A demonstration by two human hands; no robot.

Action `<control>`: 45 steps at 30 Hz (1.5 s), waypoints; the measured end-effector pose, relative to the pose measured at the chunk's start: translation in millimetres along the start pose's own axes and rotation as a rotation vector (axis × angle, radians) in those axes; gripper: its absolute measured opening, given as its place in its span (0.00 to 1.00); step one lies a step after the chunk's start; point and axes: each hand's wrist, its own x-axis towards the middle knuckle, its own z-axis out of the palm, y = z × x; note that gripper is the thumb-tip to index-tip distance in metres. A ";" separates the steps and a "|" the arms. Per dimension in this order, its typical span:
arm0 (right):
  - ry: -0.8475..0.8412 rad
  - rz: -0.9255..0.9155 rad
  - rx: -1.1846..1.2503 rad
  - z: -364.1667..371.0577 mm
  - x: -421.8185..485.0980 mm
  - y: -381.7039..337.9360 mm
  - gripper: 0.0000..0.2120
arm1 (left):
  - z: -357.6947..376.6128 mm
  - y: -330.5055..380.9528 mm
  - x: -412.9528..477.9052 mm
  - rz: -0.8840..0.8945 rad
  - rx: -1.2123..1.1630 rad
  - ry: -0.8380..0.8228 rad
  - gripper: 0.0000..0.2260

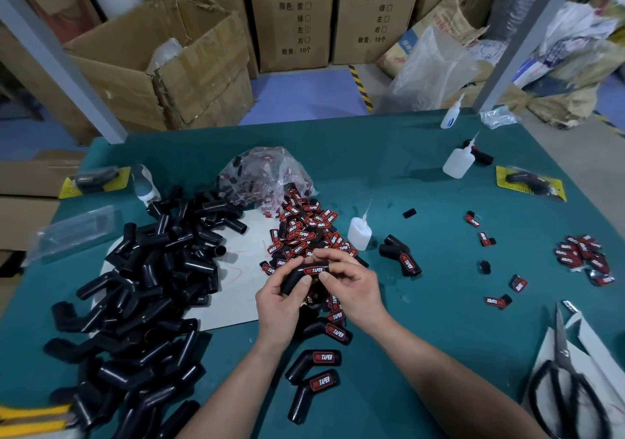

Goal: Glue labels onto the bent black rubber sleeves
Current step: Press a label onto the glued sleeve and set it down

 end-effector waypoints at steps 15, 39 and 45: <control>-0.009 0.012 -0.106 -0.4 -0.4 4.1 0.06 | 3.5 6.7 -7.3 0.025 0.061 -0.027 0.15; -0.046 0.048 -0.040 0.9 -1.8 -0.6 0.06 | 7.1 6.4 -10.4 0.093 0.087 -0.086 0.22; -0.005 0.033 0.108 2.6 -0.2 -1.4 0.08 | 2.3 2.1 -3.3 0.056 0.041 -0.043 0.22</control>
